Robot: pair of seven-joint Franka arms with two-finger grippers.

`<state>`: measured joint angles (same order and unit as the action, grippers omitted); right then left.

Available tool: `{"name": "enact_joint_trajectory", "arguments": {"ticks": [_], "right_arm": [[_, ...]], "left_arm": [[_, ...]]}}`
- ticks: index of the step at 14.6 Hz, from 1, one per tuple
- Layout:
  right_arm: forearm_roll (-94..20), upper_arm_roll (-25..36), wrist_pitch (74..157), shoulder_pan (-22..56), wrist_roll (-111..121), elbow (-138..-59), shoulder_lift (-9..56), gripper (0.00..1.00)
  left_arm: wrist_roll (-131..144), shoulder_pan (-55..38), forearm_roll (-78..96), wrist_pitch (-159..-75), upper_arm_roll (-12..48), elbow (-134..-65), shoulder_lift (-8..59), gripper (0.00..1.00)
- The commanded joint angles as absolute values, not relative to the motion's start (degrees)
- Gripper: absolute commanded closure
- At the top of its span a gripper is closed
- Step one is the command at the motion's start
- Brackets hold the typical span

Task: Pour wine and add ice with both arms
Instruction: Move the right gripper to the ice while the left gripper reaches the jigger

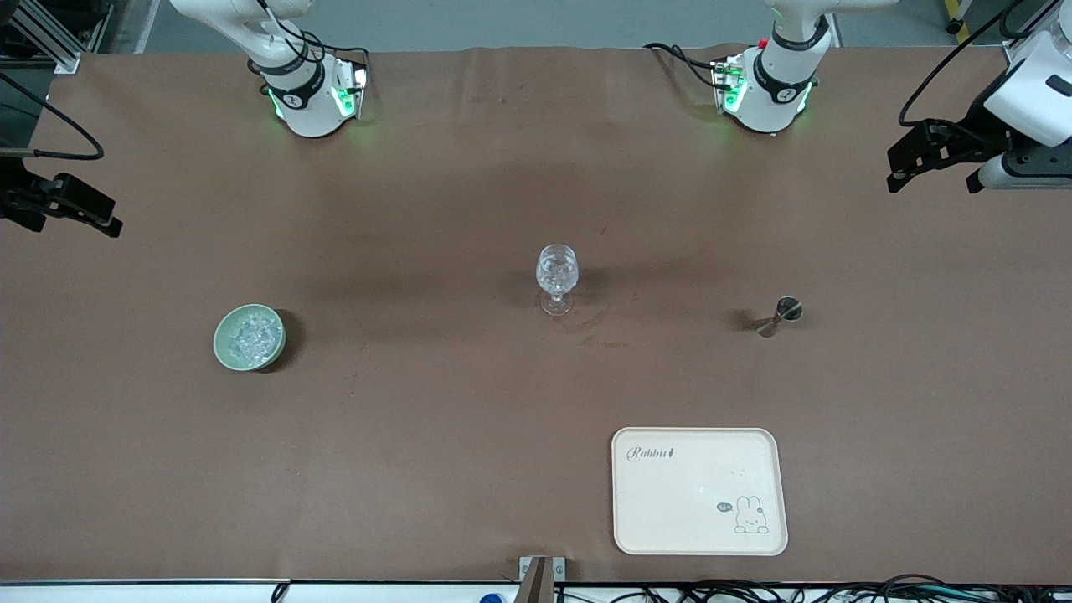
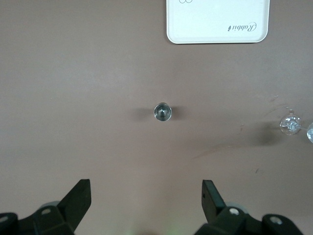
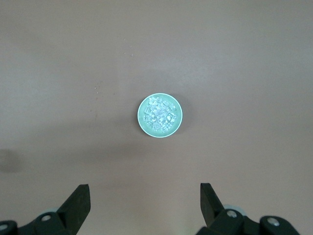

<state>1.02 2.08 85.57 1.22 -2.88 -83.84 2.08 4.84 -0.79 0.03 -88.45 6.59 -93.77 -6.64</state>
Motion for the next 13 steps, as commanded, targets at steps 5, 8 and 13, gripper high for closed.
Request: {"name": "enact_joint_trajectory", "arguments": {"ticks": [5, 8, 13], "right_arm": [[-0.2, 2.4, 86.0, 1.1, 3.3, -86.7, -0.4, 0.01], [-0.2, 2.5, 86.3, 1.1, 3.3, -86.6, -0.3, 0.01], [-0.2, 2.8, 86.2, -0.3, 3.7, -86.7, 0.1, 0.0]], "left_arm": [[3.5, 3.1, 0.0, -87.3, 6.5, -89.9, -3.8, 0.0], [1.7, 8.0, 0.3, -87.4, 6.4, -89.7, -0.8, 0.0], [6.6, 14.8, 4.6, -87.5, 6.4, -88.3, 11.5, 0.0]]}}
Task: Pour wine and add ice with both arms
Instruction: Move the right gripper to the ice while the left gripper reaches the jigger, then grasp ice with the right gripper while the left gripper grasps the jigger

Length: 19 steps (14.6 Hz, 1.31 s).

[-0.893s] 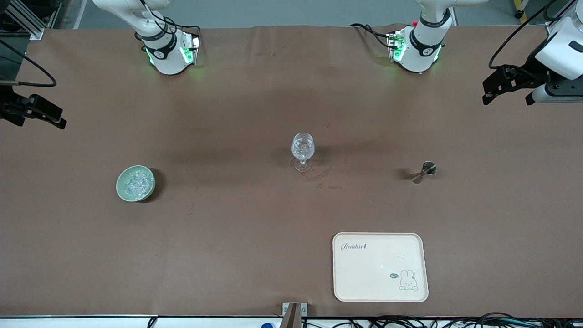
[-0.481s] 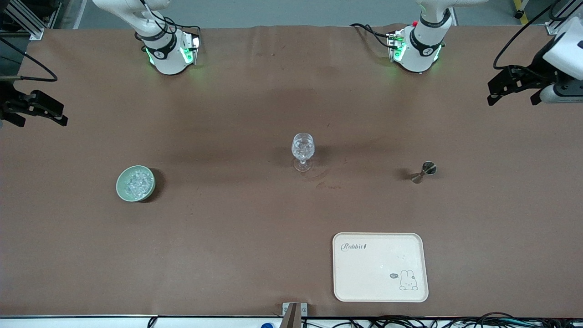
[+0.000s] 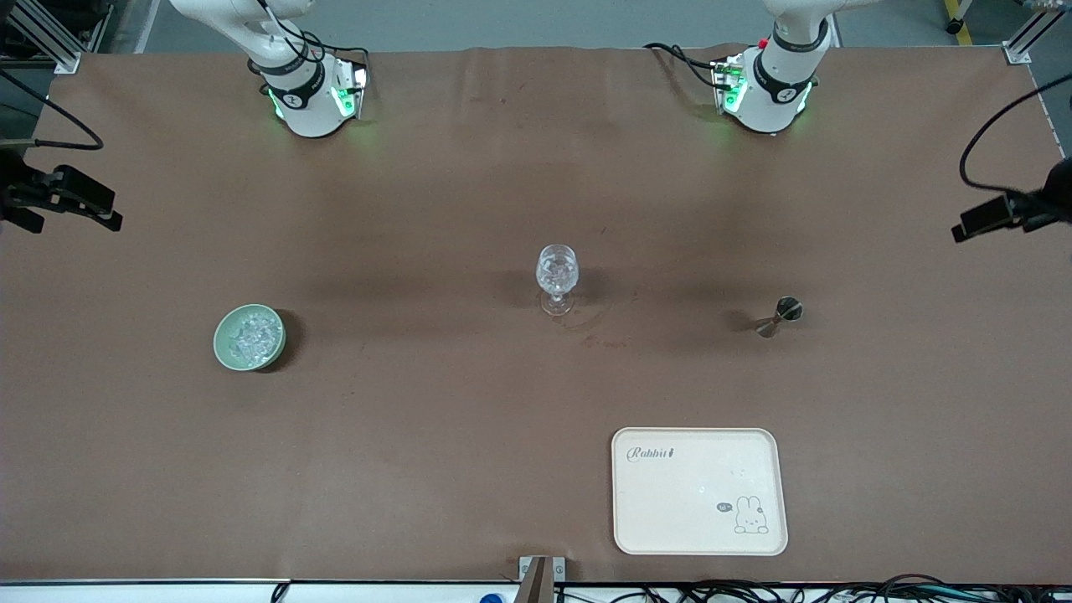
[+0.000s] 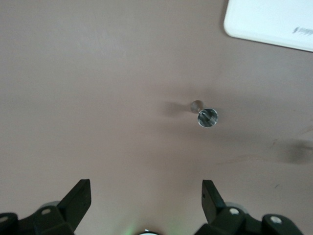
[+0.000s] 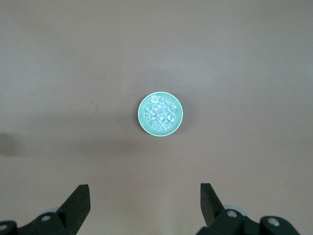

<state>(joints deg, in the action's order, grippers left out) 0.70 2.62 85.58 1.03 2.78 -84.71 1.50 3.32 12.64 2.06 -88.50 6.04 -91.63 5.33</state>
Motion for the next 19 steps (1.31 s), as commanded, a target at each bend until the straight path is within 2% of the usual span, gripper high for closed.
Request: {"name": "enact_joint_trajectory", "arguments": {"ticks": [1, 6, 11, 19], "right_arm": [[-0.2, 2.7, 86.5, -1.1, 3.7, -87.4, 0.3, 0.0], [-0.4, 2.8, 96.1, -1.5, 3.9, -97.9, 0.4, 0.01], [-0.4, 2.8, 114.7, -1.4, 3.9, -111.4, 2.5, 0.02], [-0.3, 2.7, 124.0, -1.2, 3.9, -112.6, 15.0, 0.1]], "left_arm": [[9.5, 16.4, 7.7, -87.6, 6.4, -88.2, 14.1, 0.0], [20.1, 21.3, 19.7, -89.2, 6.3, -88.2, 24.2, 0.0], [32.8, 22.1, 22.8, -92.7, 6.4, -88.1, 32.9, 0.04], [36.9, 22.1, 38.9, -92.7, 6.3, -88.2, 43.6, 0.05]]}}
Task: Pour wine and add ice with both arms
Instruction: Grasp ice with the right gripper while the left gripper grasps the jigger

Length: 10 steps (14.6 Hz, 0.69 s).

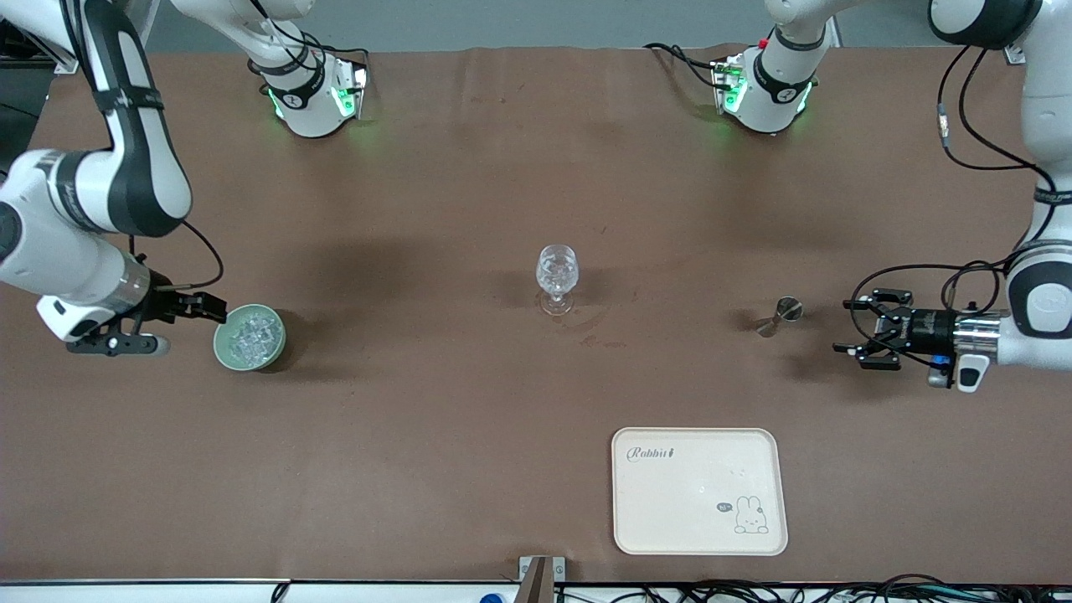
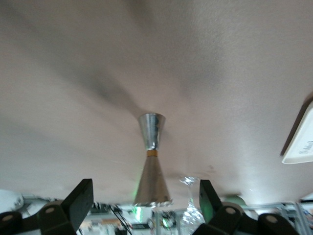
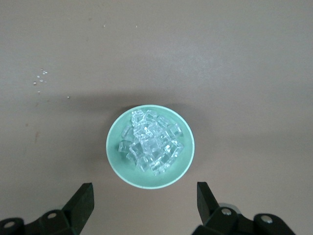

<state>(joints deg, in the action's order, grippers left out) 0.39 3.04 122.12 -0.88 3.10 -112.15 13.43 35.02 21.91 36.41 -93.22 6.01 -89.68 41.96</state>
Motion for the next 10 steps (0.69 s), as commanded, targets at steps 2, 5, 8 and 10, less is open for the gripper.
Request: {"name": "enact_joint_trajectory", "arguments": {"ticks": [2, 5, 8, 10], "right_arm": [[-0.3, 2.7, 128.9, -1.0, 4.0, -115.6, 15.9, 0.11], [-0.3, 2.6, 136.2, -0.7, 3.9, -120.3, 17.1, 0.12], [-0.3, 2.6, 138.0, -0.6, 4.0, -120.5, 18.8, 0.13], [-0.3, 2.6, 139.0, -0.6, 3.9, -120.5, 19.7, 0.14]], "left_arm": [[37.2, 22.1, 39.9, -92.6, 6.4, -88.5, 44.6, 0.05], [38.8, 21.9, 41.8, -92.5, 6.4, -88.9, 46.8, 0.06], [38.3, 21.5, 41.9, -92.3, 6.7, -89.7, 47.8, 0.1], [38.2, 21.4, 42.3, -92.2, 7.1, -90.5, 48.0, 0.12]]}}
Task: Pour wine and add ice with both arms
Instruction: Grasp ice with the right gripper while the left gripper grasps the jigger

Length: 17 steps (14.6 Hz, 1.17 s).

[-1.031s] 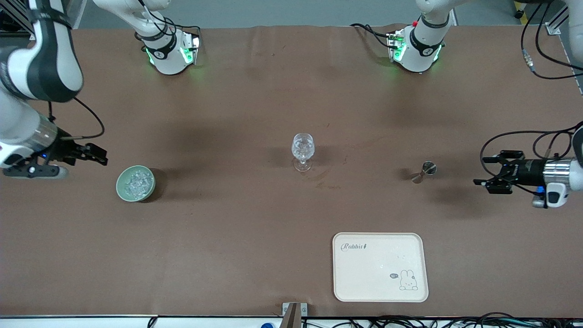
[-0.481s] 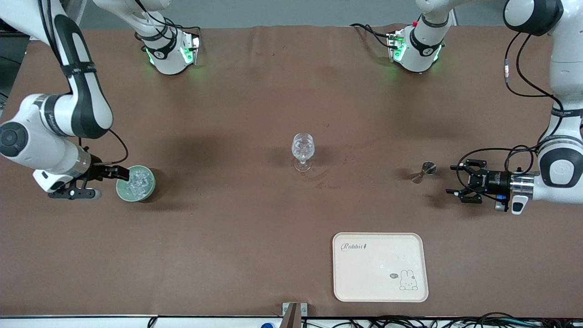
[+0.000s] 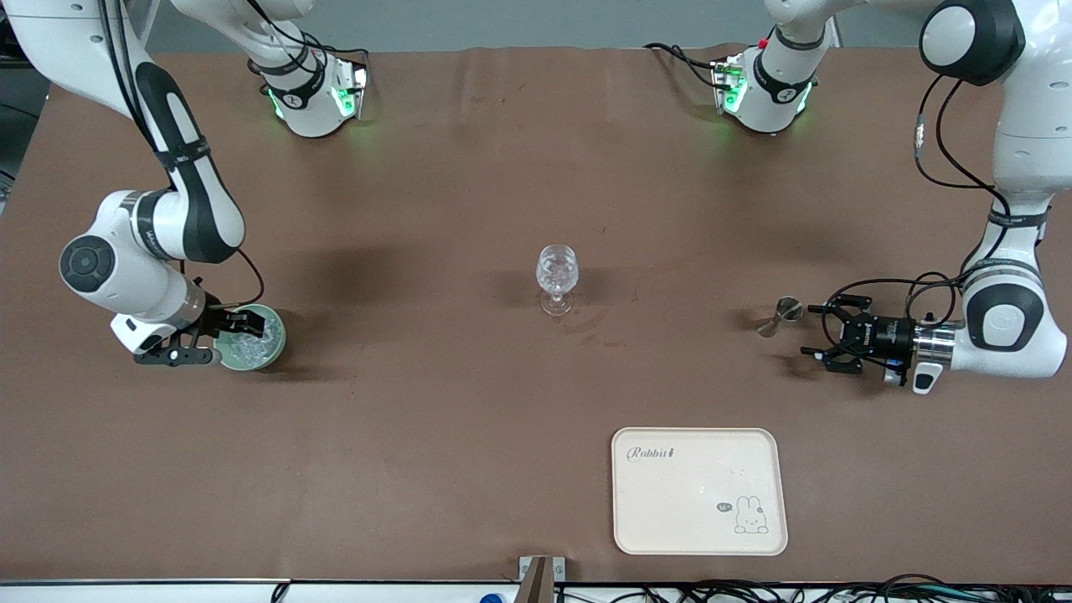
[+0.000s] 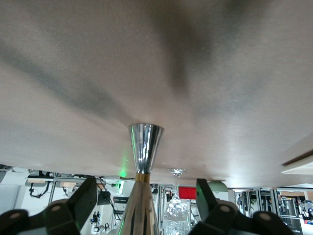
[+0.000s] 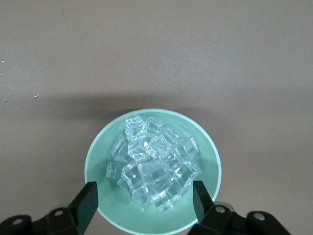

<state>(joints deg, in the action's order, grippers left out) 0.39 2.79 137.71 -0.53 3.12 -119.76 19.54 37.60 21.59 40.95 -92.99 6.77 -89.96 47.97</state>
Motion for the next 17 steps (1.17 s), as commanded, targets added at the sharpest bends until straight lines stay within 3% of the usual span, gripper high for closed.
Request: {"name": "enact_joint_trajectory", "arguments": {"ticks": [1, 3, 8, 12, 15, 17], "right_arm": [[-0.3, 2.6, 139.2, -0.6, 3.9, -120.4, 20.3, 0.15], [-0.3, 2.6, 140.4, -0.6, 4.0, -120.5, 20.7, 0.16], [-0.3, 2.6, 141.6, -0.7, 4.0, -120.4, 22.2, 0.19], [-0.3, 2.6, 141.9, -0.7, 4.0, -120.7, 22.3, 0.21], [-0.2, 2.6, 141.9, -0.7, 4.0, -121.6, 22.2, 0.22], [-0.2, 2.6, 141.9, -0.7, 4.0, -121.6, 22.2, 0.26]], "left_arm": [[38.1, 21.4, 42.3, -92.2, 7.2, -90.8, 48.1, 0.15], [38.1, 21.4, 42.3, -92.0, 7.9, -91.4, 48.1, 0.26], [37.9, 21.4, 42.3, -92.0, 8.6, -91.6, 49.2, 0.26], [37.3, 21.1, 44.8, -92.1, 8.8, -91.5, 50.0, 0.33], [37.3, 20.6, 44.8, -92.1, 8.8, -91.5, 50.3, 0.44], [37.3, 20.6, 44.8, -92.1, 8.8, -91.5, 50.2, 0.62]]}}
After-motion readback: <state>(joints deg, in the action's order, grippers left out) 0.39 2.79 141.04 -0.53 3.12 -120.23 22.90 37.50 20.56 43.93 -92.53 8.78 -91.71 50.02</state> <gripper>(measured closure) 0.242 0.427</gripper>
